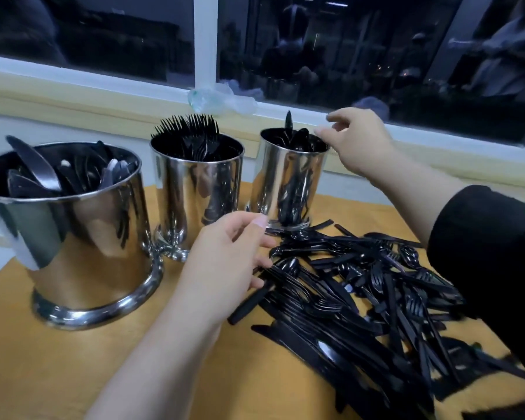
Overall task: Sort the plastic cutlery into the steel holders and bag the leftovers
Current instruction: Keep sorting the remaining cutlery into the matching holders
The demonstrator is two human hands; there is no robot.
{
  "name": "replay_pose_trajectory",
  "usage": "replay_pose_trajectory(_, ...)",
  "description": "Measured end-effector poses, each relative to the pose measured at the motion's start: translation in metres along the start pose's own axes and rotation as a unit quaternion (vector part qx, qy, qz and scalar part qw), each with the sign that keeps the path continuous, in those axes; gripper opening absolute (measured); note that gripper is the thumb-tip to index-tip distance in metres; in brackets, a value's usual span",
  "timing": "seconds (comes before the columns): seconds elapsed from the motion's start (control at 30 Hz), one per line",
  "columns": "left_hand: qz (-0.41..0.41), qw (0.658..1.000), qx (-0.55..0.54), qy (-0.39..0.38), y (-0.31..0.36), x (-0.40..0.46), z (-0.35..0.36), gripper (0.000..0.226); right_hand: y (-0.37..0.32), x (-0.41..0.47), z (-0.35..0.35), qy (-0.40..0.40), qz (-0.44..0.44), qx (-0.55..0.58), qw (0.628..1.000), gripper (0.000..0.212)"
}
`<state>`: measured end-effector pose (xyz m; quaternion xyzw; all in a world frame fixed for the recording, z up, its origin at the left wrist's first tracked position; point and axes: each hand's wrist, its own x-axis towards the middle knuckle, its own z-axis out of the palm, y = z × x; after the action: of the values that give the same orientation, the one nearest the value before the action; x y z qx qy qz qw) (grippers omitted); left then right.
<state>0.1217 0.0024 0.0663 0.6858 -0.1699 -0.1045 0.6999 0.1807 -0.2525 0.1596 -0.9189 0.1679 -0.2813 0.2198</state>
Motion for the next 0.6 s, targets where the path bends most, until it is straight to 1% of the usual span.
replay_pose_trajectory(0.07, -0.002, 1.0, 0.005, 0.01, -0.001, -0.002, 0.001, 0.02, 0.007, -0.028, -0.011, 0.028, -0.009, 0.021, 0.999, 0.033)
replay_pose_trajectory(0.1, -0.002, 1.0, 0.009, 0.012, -0.001, -0.004, 0.002, 0.021, 0.01, -0.046, -0.018, 0.024, -0.012, 0.032, 0.999, 0.028)
replay_pose_trajectory(0.2, 0.001, 0.999, 0.031, 0.01, 0.001, -0.009, 0.008, 0.023, 0.025, -0.11, -0.039, -0.034, -0.006, 0.047, 0.998, 0.022)
replay_pose_trajectory(0.3, 0.016, 0.997, 0.078, -0.004, -0.003, -0.018, 0.017, 0.023, 0.046, -0.175, -0.056, -0.088, 0.004, 0.016, 0.996, 0.022)
replay_pose_trajectory(0.4, 0.039, 0.99, 0.139, -0.002, -0.01, -0.027, 0.023, 0.021, 0.063, -0.225, -0.063, -0.115, 0.025, 0.021, 0.993, 0.017)
replay_pose_trajectory(0.5, 0.07, 0.965, 0.253, 0.015, -0.016, -0.033, 0.021, 0.02, 0.073, -0.256, -0.059, -0.111, 0.039, 0.043, 0.992, 0.013)
replay_pose_trajectory(0.6, 0.078, 0.931, 0.355, 0.032, -0.024, -0.033, 0.018, 0.016, 0.075, -0.267, -0.051, -0.12, 0.023, 0.046, 0.991, 0.013)
